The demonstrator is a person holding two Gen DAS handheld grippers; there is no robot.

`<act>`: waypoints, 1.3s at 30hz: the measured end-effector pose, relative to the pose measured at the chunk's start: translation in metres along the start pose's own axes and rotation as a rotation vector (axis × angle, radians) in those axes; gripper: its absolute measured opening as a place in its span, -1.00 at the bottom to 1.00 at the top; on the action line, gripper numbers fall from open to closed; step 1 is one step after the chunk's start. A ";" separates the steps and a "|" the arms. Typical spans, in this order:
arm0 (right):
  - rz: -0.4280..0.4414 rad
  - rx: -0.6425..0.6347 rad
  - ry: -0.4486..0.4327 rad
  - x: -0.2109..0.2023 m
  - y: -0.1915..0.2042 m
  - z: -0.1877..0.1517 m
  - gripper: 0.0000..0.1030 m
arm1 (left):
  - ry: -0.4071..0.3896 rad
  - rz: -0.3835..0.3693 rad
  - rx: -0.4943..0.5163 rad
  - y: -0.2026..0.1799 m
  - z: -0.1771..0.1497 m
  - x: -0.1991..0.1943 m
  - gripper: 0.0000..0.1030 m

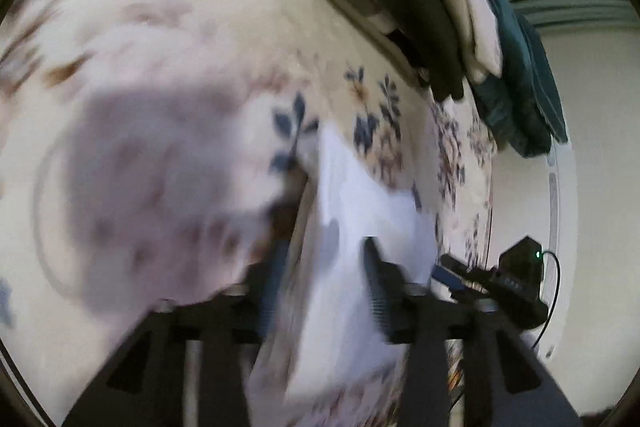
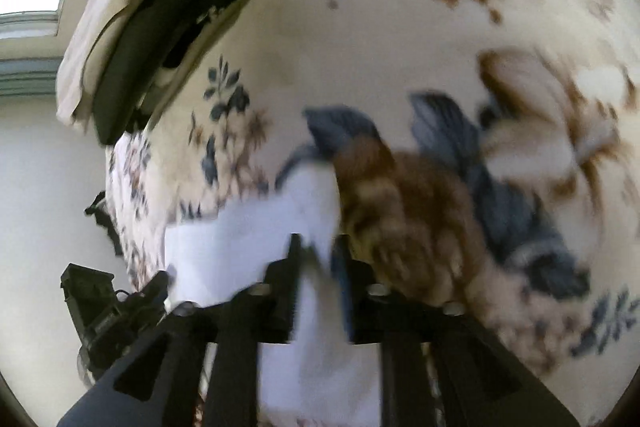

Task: Fold small clothes

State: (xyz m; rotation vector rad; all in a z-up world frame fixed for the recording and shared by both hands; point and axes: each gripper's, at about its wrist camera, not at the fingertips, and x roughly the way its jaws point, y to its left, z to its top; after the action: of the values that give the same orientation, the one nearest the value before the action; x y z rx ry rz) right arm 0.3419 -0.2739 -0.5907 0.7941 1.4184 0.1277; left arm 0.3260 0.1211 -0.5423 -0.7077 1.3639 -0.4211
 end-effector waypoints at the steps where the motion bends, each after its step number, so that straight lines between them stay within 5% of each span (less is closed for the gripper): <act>1: 0.021 0.007 0.018 -0.006 -0.007 -0.014 -0.11 | 0.007 -0.004 0.006 0.001 -0.011 -0.004 0.00; 6: 0.028 0.034 0.156 0.002 -0.031 -0.068 -0.11 | 0.078 0.027 0.006 0.011 -0.069 0.006 -0.04; 7: 0.027 0.034 0.177 0.007 -0.034 -0.076 -0.11 | 0.076 0.031 0.015 0.011 -0.075 0.010 -0.21; 9: 0.033 0.038 0.201 0.016 -0.039 -0.088 -0.12 | 0.057 0.053 0.051 0.006 -0.081 0.013 -0.86; 11: 0.035 0.043 0.156 0.016 -0.041 -0.097 -0.84 | 0.036 0.066 0.058 0.006 -0.081 0.009 -0.87; 14: -0.018 0.054 0.095 0.009 -0.043 -0.100 -0.96 | -0.020 0.109 0.036 0.018 -0.076 -0.012 -0.88; 17: -0.065 0.052 0.076 -0.001 -0.046 -0.102 -0.96 | -0.032 0.105 -0.113 0.050 -0.076 -0.036 -0.81; 20: -0.062 0.131 0.082 -0.012 -0.057 -0.110 -0.77 | -0.052 0.023 -0.230 0.063 -0.092 -0.046 -0.14; 21: -0.007 0.175 0.079 -0.017 -0.063 -0.117 -0.41 | -0.056 -0.013 -0.262 0.064 -0.100 -0.044 0.16; 22: 0.032 0.206 0.073 -0.019 -0.068 -0.122 0.10 | -0.055 -0.067 -0.295 0.063 -0.108 -0.038 0.16; 23: 0.079 0.253 0.065 -0.020 -0.074 -0.131 0.26 | -0.035 -0.146 -0.346 0.062 -0.118 -0.022 0.16; 27: 0.270 0.483 0.103 0.015 -0.101 -0.159 0.32 | -0.014 -0.299 -0.457 0.054 -0.132 0.035 0.16; 30: 0.384 0.583 0.073 0.045 -0.106 -0.164 0.32 | -0.070 -0.309 -0.481 0.047 -0.129 0.058 0.11; 32: 0.420 0.595 0.013 0.055 -0.102 -0.161 -0.03 | -0.131 -0.296 -0.494 0.045 -0.128 0.059 -0.21; 33: 0.423 0.601 -0.007 0.057 -0.100 -0.160 -0.58 | -0.151 -0.288 -0.499 0.045 -0.125 0.056 -0.61; 34: 0.426 0.612 -0.018 0.058 -0.099 -0.160 -0.73 | -0.158 -0.293 -0.501 0.044 -0.123 0.055 -0.66; 39: 0.397 0.591 -0.047 0.051 -0.090 -0.161 -0.82 | -0.167 -0.265 -0.454 0.049 -0.115 0.033 -0.70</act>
State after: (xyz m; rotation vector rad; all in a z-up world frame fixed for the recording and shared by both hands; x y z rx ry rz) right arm 0.1720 -0.2473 -0.6746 1.5542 1.2473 -0.0113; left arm 0.2134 0.1107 -0.6049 -1.2788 1.2195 -0.2519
